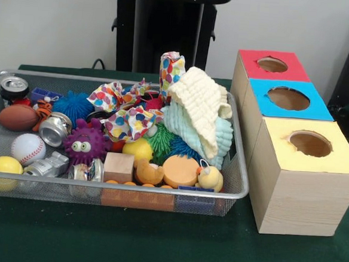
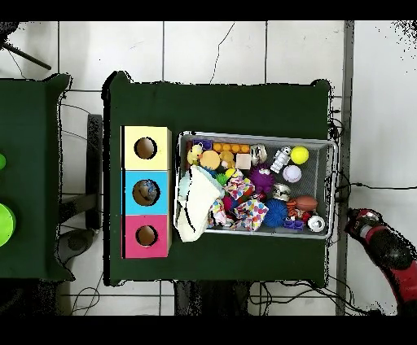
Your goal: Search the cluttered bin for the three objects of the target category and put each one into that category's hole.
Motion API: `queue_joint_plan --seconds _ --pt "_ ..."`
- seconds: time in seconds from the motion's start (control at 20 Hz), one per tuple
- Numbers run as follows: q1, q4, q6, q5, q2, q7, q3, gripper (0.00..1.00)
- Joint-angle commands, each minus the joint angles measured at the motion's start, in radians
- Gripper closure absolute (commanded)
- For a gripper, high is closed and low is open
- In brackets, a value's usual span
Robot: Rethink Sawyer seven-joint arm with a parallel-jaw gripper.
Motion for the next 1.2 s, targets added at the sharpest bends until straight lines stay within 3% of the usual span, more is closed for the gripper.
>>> queue_joint_plan --seconds 0.05,0.7,0.9,1.05,1.2 --pt "0.118 0.108 0.216 0.013 -0.24 -0.079 -0.067 1.0" --pt "0.299 0.102 0.537 0.034 -0.485 -0.055 -0.2 1.0" --pt "0.354 0.124 0.562 0.039 -0.529 0.006 -0.242 1.0" --pt "0.379 0.163 0.529 0.046 -0.556 0.018 -0.254 1.0" --pt "0.374 0.203 0.459 0.011 -0.629 -0.09 -0.248 1.0"
